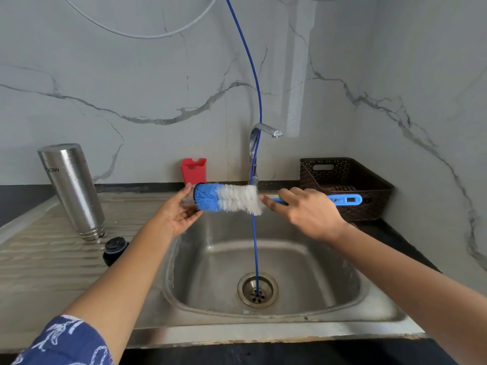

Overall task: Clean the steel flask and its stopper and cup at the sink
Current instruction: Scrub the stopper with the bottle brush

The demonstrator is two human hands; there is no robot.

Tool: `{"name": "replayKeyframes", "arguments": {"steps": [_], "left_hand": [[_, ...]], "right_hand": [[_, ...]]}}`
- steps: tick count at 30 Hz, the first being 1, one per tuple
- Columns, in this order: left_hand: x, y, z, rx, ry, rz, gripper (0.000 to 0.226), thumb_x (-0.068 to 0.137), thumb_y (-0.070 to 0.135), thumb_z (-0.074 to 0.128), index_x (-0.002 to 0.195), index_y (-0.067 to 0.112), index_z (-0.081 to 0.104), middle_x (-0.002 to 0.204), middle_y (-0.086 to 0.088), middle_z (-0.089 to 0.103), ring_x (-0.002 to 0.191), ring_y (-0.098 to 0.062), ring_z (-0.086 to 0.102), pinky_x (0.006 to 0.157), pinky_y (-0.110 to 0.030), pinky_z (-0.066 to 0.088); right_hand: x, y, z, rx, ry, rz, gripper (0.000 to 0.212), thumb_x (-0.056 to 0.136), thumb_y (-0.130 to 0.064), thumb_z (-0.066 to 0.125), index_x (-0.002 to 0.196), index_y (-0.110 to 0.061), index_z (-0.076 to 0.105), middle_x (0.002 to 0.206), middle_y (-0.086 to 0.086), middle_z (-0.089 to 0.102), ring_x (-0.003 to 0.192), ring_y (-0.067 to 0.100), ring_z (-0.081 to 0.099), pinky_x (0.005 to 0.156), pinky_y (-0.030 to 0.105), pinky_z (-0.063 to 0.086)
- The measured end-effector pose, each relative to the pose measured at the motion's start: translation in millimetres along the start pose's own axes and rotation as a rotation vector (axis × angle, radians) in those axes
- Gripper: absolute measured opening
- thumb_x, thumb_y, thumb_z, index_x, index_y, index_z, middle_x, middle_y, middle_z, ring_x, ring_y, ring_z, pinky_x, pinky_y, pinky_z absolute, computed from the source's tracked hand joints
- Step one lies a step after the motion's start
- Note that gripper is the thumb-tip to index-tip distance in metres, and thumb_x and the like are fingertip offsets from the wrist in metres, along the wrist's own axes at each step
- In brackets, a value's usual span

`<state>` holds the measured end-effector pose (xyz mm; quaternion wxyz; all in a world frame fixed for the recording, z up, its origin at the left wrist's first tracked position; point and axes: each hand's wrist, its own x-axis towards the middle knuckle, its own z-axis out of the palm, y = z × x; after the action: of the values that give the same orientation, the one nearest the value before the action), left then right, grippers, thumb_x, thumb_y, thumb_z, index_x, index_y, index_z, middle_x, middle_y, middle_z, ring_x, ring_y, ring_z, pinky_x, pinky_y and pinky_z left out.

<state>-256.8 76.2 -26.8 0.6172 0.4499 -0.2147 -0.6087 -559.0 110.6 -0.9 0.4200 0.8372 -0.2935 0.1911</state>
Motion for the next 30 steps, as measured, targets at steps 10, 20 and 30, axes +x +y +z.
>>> {"name": "replayKeyframes", "arguments": {"steps": [10,20,30], "left_hand": [[-7,-13,-11,-0.033,-0.21,0.088,0.021,0.077,0.014,0.07,0.093,0.004,0.06,0.082,-0.01,0.069,0.074,-0.014,0.071,0.063,-0.027,0.059],[3,-25,-25,-0.103,-0.211,0.143,0.032,0.076,0.019,0.071,0.103,0.007,0.06,0.085,-0.008,0.073,0.095,-0.018,0.065,0.075,-0.028,0.059],[-1,-27,-24,-0.136,-0.184,0.082,0.008,0.092,0.008,0.052,0.093,0.005,0.059,0.081,-0.011,0.068,0.075,-0.017,0.069,0.074,-0.031,0.059]], "right_hand": [[-14,26,-3,1.64,-0.863,0.933,0.026,0.098,-0.02,0.048,0.118,-0.025,0.064,0.058,-0.002,0.043,0.035,0.003,0.022,0.034,0.013,0.014],[-44,59,-1,1.659,-0.989,0.98,0.029,0.1,-0.021,0.041,0.118,-0.023,0.063,0.056,-0.001,0.042,0.033,0.003,0.021,0.034,0.011,0.017],[-47,28,6,1.485,-0.337,0.92,0.028,0.097,-0.011,0.048,0.114,-0.029,0.061,0.058,0.001,0.044,0.038,0.002,0.027,0.038,0.012,0.025]]}}
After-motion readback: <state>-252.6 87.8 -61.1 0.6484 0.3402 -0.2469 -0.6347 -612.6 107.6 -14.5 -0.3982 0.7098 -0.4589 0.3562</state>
